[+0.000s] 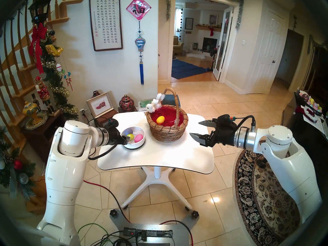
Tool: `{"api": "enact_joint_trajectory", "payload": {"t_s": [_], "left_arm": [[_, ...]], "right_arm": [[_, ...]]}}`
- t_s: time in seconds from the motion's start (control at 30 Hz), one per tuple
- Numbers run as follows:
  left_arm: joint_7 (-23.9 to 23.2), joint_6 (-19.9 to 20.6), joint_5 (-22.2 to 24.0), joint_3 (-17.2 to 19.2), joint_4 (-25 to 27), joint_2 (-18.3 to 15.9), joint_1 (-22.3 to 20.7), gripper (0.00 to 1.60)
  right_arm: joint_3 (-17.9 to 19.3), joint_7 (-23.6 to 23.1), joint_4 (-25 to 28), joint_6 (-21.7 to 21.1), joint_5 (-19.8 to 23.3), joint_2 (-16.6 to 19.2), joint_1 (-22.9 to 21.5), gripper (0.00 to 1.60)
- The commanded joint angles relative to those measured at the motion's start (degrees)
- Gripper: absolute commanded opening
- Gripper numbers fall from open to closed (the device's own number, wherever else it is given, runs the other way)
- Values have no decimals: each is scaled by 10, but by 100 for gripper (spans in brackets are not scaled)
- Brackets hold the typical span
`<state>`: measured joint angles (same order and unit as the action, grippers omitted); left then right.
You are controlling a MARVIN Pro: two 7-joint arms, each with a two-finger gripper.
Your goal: Put easter egg into basket
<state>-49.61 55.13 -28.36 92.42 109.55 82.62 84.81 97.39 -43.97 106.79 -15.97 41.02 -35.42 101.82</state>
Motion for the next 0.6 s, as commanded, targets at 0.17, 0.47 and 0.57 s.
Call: {"api": "enact_joint_trajectory", "payload": {"t_s": [0.17,0.47,0.57], "left_arm": [[-71,-1,9,-7,16,-11,9,137],[-60,-1,26,-16,19,-24,13,136],[-61,-1,28,-18,20,-28,14,137]], "right_arm": [[3,0,1,1,0,2,0,160],[3,0,1,1,0,2,0,160],[3,0,1,1,0,2,0,160]]}}
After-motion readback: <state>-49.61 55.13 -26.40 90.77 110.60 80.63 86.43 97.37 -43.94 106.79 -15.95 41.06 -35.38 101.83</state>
